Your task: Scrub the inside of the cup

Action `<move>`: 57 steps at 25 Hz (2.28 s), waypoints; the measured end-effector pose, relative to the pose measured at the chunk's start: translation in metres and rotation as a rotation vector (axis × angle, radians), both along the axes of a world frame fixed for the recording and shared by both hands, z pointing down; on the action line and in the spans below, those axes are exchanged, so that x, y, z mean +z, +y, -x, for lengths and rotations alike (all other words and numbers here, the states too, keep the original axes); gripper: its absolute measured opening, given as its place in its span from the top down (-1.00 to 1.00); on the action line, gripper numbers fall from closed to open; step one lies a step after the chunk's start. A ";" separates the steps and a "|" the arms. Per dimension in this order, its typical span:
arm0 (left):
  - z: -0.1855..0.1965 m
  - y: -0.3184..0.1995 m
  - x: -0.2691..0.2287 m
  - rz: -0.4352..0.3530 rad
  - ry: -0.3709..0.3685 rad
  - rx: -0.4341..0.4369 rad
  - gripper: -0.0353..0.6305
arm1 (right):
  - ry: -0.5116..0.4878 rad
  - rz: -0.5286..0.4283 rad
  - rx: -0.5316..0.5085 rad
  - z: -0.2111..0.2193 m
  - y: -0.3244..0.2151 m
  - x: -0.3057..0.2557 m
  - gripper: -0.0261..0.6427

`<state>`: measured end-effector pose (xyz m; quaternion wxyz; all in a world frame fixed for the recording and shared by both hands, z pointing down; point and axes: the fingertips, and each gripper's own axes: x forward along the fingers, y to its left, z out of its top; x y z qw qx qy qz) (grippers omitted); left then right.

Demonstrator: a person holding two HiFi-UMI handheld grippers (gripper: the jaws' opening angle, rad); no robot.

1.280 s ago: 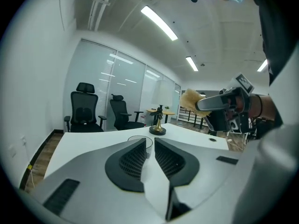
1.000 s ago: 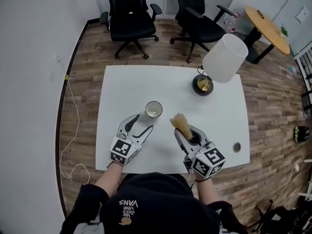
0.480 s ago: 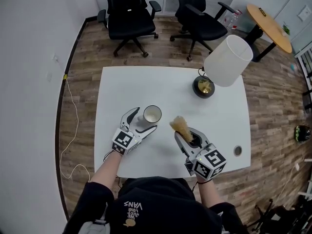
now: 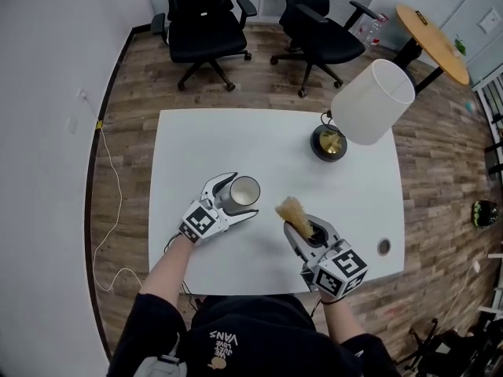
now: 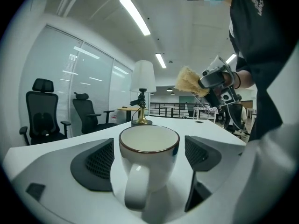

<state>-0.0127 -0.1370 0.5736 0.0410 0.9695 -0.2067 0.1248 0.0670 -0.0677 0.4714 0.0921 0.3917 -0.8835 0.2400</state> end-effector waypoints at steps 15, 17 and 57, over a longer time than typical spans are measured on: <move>-0.020 -0.010 0.009 0.024 -0.011 0.098 -0.46 | 0.014 0.037 0.015 -0.011 0.004 0.010 0.59; -0.021 -0.009 0.010 0.016 -0.025 0.101 -0.35 | 0.015 0.042 0.015 -0.011 0.005 0.013 0.59; -0.013 0.041 -0.128 -0.342 -0.565 -0.013 -0.33 | 0.054 -0.170 -0.262 0.039 0.016 -0.064 0.59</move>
